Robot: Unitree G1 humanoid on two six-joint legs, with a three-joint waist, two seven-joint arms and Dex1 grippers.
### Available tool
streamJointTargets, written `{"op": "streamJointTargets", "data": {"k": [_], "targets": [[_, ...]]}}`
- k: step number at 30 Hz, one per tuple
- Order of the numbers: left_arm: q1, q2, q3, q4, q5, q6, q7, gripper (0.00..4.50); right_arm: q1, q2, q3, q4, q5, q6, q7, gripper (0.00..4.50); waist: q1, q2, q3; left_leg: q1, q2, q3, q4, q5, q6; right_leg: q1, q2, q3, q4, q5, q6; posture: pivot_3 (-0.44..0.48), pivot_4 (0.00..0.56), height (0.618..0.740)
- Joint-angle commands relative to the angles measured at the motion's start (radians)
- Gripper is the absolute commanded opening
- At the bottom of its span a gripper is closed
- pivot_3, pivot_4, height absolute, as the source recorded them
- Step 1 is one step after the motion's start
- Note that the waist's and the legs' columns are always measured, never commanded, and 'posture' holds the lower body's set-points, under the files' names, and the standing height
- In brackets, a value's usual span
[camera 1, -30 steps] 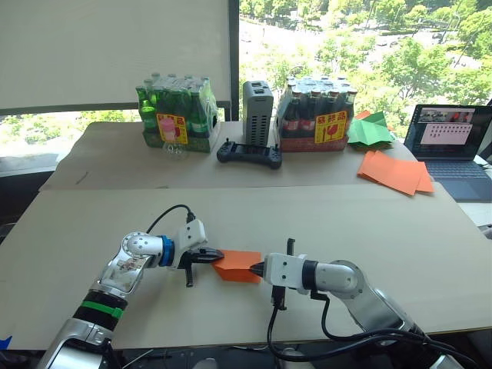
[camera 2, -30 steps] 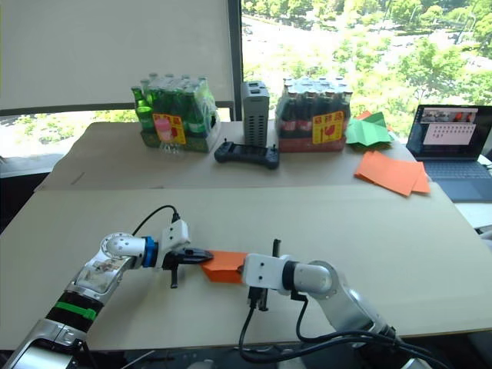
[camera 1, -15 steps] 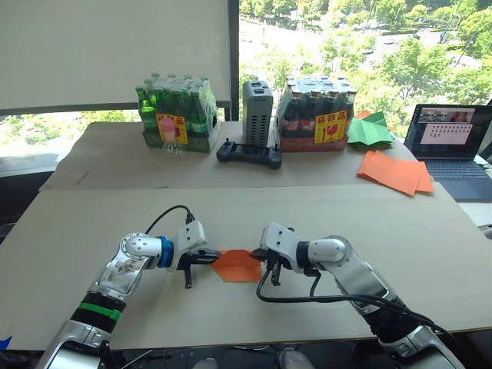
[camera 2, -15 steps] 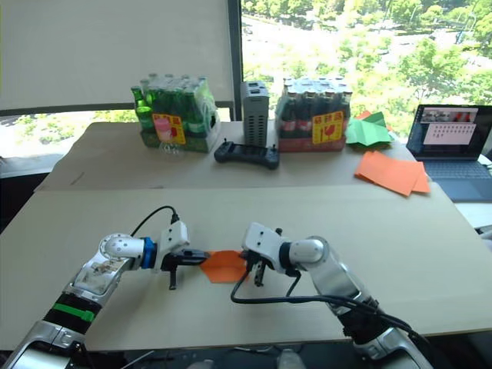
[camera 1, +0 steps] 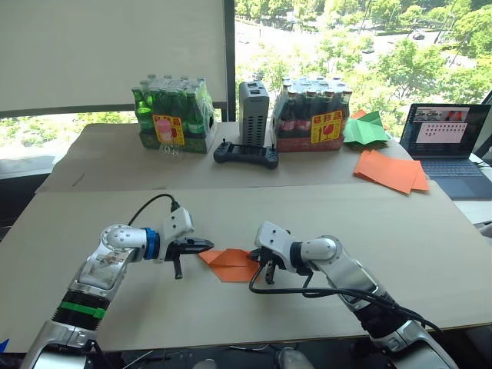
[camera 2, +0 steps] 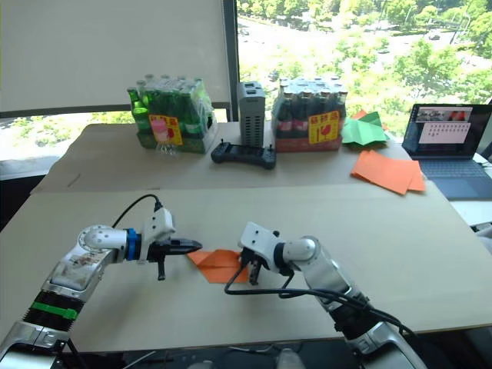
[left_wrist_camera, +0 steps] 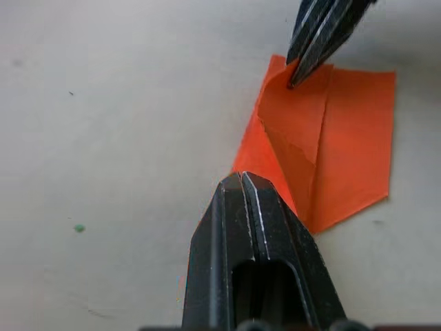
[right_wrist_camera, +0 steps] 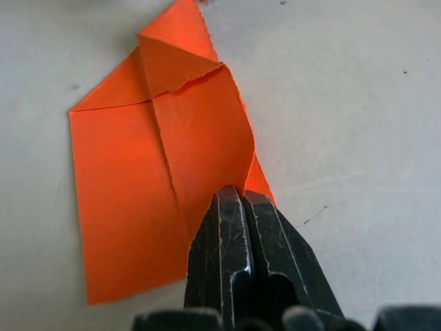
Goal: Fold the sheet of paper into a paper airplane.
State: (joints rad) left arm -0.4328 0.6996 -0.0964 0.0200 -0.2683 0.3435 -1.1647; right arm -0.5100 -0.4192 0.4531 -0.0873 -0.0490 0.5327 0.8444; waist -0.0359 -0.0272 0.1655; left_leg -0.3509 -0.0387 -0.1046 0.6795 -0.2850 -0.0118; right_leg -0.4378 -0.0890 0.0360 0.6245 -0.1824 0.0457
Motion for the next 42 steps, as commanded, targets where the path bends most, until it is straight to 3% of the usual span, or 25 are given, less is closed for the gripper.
{"op": "streamJointTargets", "data": {"k": [1,5,15,22,28,31,35,42], "targets": [[0.008,0.006,0.017,-0.104,-0.080,0.078,-0.026,0.00,0.010,-0.012,0.019,0.036,-0.033,0.021,-0.013,0.01,-0.003,0.000,0.000,0.000,0.000,0.000,0.000,0.000,0.000,0.000,0.000,0.000,0.000,0.000,0.000,0.000,0.150,0.723],[0.040,-0.007,-0.031,-0.096,-0.050,0.062,-0.021,0.00,0.010,-0.011,0.024,0.037,-0.038,0.018,-0.017,0.01,-0.004,0.000,0.000,0.001,0.000,0.000,0.000,0.000,0.000,0.000,0.000,0.000,0.000,0.000,0.000,0.000,0.150,0.723],[0.006,-0.070,-0.133,0.117,0.093,-0.093,0.004,0.00,0.020,-0.014,0.023,-0.021,-0.035,0.027,-0.018,0.01,-0.003,0.000,0.000,0.001,0.000,0.000,0.000,0.000,0.000,0.000,0.000,0.000,0.000,0.000,0.000,0.000,0.150,0.723],[0.046,-0.066,-0.143,0.139,0.107,-0.120,-0.005,0.00,0.025,0.036,-0.081,-0.134,0.052,0.040,-0.052,2.25,-0.003,0.000,0.000,0.001,0.000,0.000,0.000,0.000,0.000,0.000,0.000,0.000,0.000,0.000,0.000,0.000,0.150,0.723],[0.052,-0.069,-0.139,0.138,0.108,-0.119,-0.001,0.00,0.034,0.039,-0.071,-0.263,0.095,-0.017,-0.026,2.25,-0.006,0.000,0.000,0.000,0.000,0.000,0.000,0.000,0.000,0.000,0.000,0.000,0.000,0.000,0.000,0.000,0.150,0.723],[0.053,-0.072,-0.138,0.131,0.107,-0.113,0.003,0.00,0.028,0.030,-0.005,-0.236,0.041,-0.030,-0.034,1.50,-0.006,0.000,0.000,0.000,0.000,0.000,0.000,0.000,0.000,0.000,0.000,0.000,0.000,0.000,0.000,0.000,0.150,0.723],[0.054,-0.073,-0.136,0.126,0.106,-0.111,0.007,0.00,0.022,0.030,0.044,-0.184,-0.002,-0.040,-0.045,0.06,-0.006,0.000,0.000,0.000,0.000,0.000,0.000,0.000,0.000,-0.001,0.000,0.000,0.000,0.000,0.000,0.000,0.150,0.723],[0.065,-0.070,-0.135,0.098,0.105,-0.099,0.014,0.00,0.008,0.057,0.089,-0.094,-0.045,-0.066,-0.053,0.06,-0.007,0.000,0.000,0.000,0.000,0.000,0.000,0.000,0.000,-0.001,0.000,0.000,0.000,0.000,0.000,0.000,0.150,0.723]]}}
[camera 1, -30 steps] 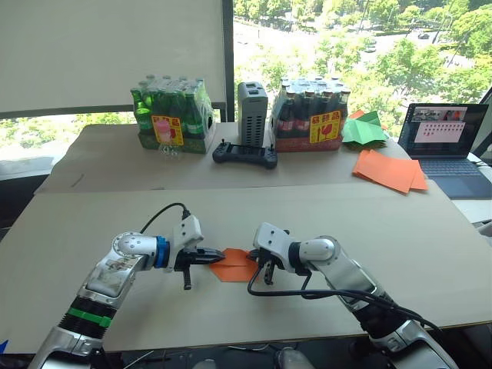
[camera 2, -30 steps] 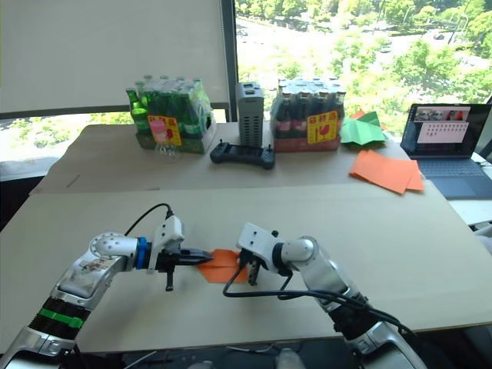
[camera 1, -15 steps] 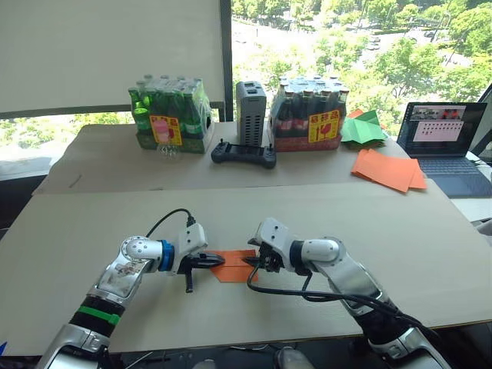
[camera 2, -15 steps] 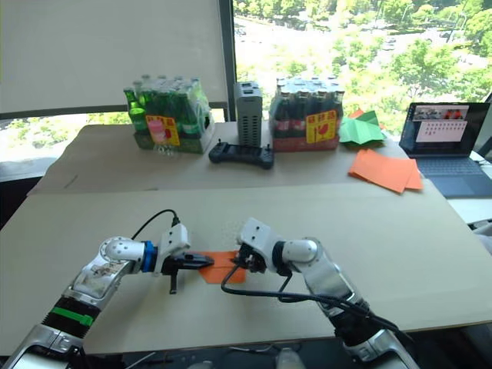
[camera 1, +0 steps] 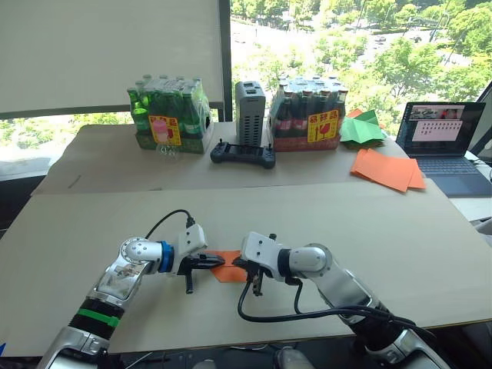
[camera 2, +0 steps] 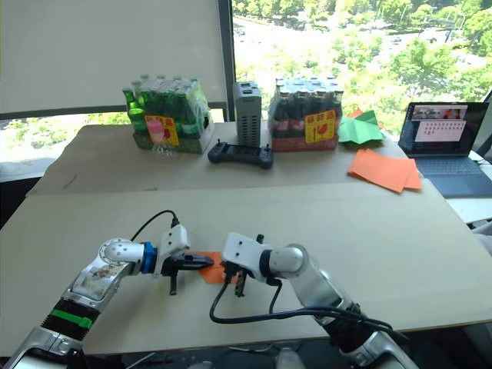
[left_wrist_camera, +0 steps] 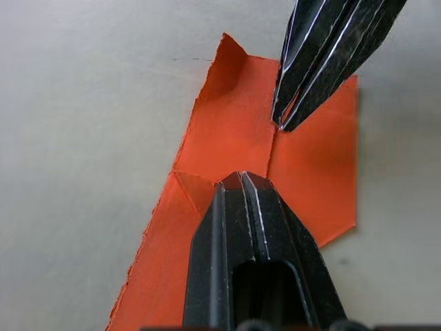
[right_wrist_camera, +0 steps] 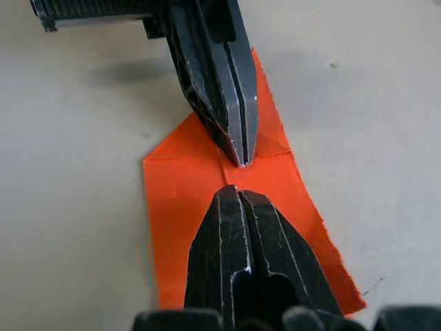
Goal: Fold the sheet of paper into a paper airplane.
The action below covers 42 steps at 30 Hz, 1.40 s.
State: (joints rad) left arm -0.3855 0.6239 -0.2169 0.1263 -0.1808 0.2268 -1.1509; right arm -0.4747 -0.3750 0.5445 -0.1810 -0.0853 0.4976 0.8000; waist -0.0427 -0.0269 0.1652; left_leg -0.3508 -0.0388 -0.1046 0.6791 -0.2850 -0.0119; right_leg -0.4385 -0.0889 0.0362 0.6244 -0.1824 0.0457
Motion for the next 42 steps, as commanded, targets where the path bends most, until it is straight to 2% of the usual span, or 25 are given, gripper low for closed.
{"op": "streamJointTargets", "data": {"k": [1,19,37,42], "targets": [[0.018,0.005,-0.014,-0.011,0.016,0.019,0.002,0.00,-0.029,0.017,-0.002,0.007,-0.013,-0.033,-0.009,0.06,0.000,0.000,0.000,0.000,0.000,0.000,0.000,0.000,0.000,0.000,0.000,0.000,0.000,0.000,0.000,0.000,0.150,0.723],[0.033,0.013,-0.017,-0.024,0.029,0.021,0.018,0.00,-0.017,-0.006,0.025,0.093,-0.084,0.047,0.009,0.06,0.000,0.001,-0.001,0.001,0.000,0.000,0.000,0.000,0.000,0.001,0.000,0.000,0.000,0.000,0.000,0.000,0.150,0.723],[0.039,0.019,-0.024,-0.020,0.043,0.009,0.014,0.00,0.054,-0.100,-0.007,0.009,-0.074,0.115,0.018,0.06,0.008,0.002,-0.003,0.005,0.000,0.000,0.000,0.000,0.000,0.006,-0.001,0.000,-0.001,-0.001,0.001,0.000,0.150,0.723],[0.039,0.016,-0.025,-0.020,0.046,0.009,0.012,0.00,0.092,-0.149,-0.026,-0.029,-0.068,0.137,0.024,0.06,0.016,0.003,-0.003,0.013,-0.001,0.000,-0.003,-0.001,0.001,0.015,-0.001,0.000,-0.005,-0.006,0.010,0.000,0.150,0.723]]}}
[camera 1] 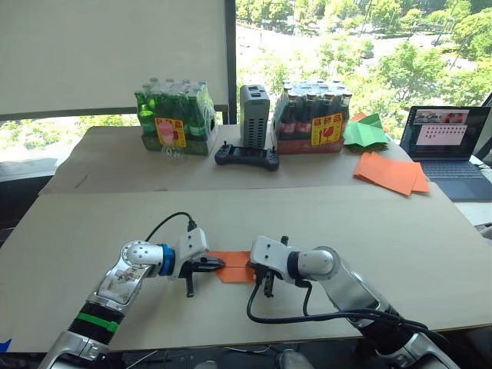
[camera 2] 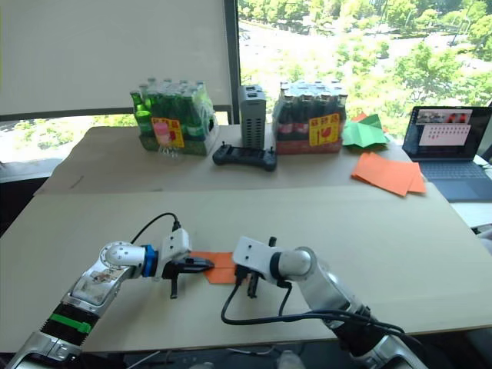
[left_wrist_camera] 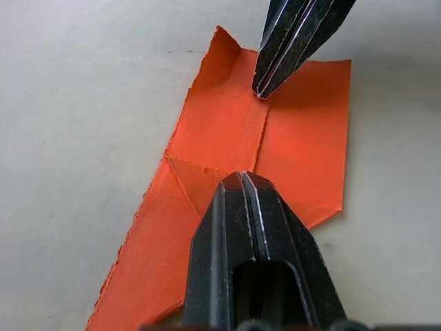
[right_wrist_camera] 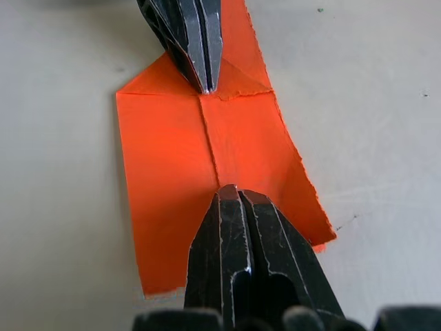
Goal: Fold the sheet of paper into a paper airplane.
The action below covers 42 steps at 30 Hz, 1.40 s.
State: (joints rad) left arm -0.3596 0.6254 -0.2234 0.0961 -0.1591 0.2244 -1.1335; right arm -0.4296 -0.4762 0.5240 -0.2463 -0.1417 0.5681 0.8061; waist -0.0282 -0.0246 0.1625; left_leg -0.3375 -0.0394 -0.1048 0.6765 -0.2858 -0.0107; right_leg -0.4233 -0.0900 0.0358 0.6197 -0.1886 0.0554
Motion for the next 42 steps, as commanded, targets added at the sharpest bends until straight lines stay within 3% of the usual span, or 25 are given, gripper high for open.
{"op": "streamJointTargets", "data": {"k": [1,15,23,33,42], "targets": [[0.013,0.015,-0.019,0.011,0.024,0.012,-0.005,0.00,0.054,-0.057,-0.009,0.031,-0.011,0.071,0.017,0.06,0.005,0.001,0.000,0.001,0.000,0.000,0.000,0.000,0.001,0.001,0.000,0.000,-0.001,-0.001,0.001,0.000,0.150,0.723],[-0.002,0.007,-0.029,0.017,0.027,0.013,-0.005,0.00,0.077,-0.117,-0.072,-0.059,0.015,0.126,0.034,0.06,0.016,0.001,-0.001,0.000,0.000,0.000,0.000,0.000,0.001,0.004,0.000,0.000,-0.006,-0.001,0.002,0.000,0.150,0.723],[-0.012,0.003,-0.031,0.023,0.028,0.013,-0.006,0.00,0.026,-0.021,-0.199,-0.171,0.193,0.069,0.049,0.06,0.013,0.001,0.000,-0.002,0.000,0.000,-0.001,0.000,0.001,0.001,0.000,0.000,-0.007,-0.001,0.002,0.000,0.150,0.723],[-0.021,-0.002,-0.035,0.021,0.026,0.015,-0.007,0.00,-0.041,0.053,-0.055,0.010,0.095,0.021,-0.016,0.06,0.010,0.001,0.000,-0.002,0.001,0.001,-0.001,0.000,0.001,0.000,0.000,0.000,-0.007,-0.001,0.002,0.000,0.150,0.723],[-0.036,-0.026,-0.032,-0.032,-0.003,0.061,-0.013,0.00,-0.058,0.052,0.006,0.102,0.047,0.066,-0.018,0.06,0.010,0.001,0.000,-0.002,0.000,0.000,-0.001,0.000,0.001,0.000,0.000,0.000,-0.007,-0.001,0.001,0.000,0.150,0.723]]}}
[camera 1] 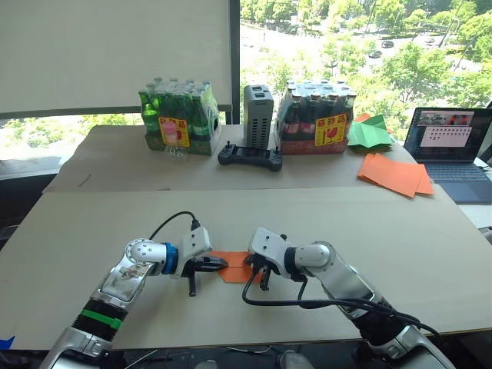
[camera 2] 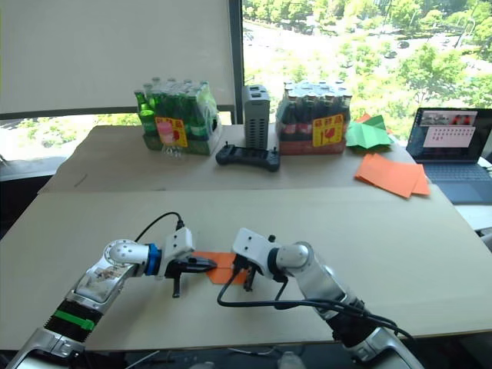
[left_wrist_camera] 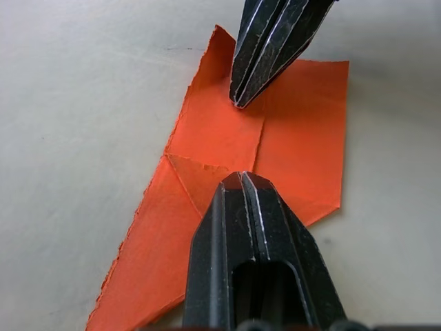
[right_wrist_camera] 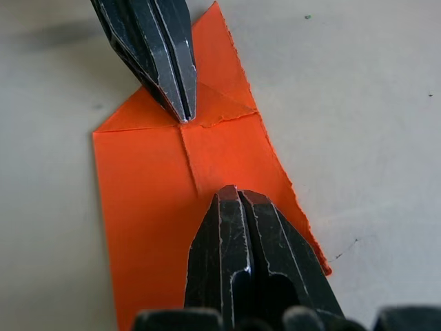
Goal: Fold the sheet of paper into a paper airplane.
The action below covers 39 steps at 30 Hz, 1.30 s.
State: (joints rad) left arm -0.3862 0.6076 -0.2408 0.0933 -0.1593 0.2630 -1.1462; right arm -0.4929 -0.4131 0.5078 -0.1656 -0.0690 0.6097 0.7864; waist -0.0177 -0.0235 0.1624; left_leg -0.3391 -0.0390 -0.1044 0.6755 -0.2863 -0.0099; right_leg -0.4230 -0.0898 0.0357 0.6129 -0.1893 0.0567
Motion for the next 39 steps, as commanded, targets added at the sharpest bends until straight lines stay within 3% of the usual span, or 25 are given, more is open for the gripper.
{"op": "streamJointTargets", "data": {"k": [1,15,39], "targets": [[-0.013,-0.013,-0.014,-0.036,-0.005,0.030,0.000,0.00,0.006,-0.013,0.025,0.020,-0.026,0.030,0.005,0.06,-0.001,0.000,0.000,0.000,0.000,0.000,0.000,0.000,0.000,0.000,0.000,0.000,0.000,0.000,0.000,0.000,0.150,0.723],[-0.041,-0.041,-0.072,0.018,0.061,0.029,0.015,0.00,0.001,-0.011,0.038,0.025,-0.030,0.072,-0.001,0.06,-0.001,0.000,0.000,0.001,0.000,0.000,0.000,0.000,0.000,0.001,0.000,0.000,0.000,0.000,0.000,0.000,0.150,0.723],[0.093,0.122,0.022,0.009,0.047,0.019,0.009,0.00,-0.009,-0.011,0.050,0.039,-0.032,0.076,-0.005,0.06,-0.007,0.001,-0.001,0.002,0.001,0.000,-0.001,0.000,0.000,0.001,0.001,0.000,0.000,0.000,0.000,0.000,0.150,0.723]]}}
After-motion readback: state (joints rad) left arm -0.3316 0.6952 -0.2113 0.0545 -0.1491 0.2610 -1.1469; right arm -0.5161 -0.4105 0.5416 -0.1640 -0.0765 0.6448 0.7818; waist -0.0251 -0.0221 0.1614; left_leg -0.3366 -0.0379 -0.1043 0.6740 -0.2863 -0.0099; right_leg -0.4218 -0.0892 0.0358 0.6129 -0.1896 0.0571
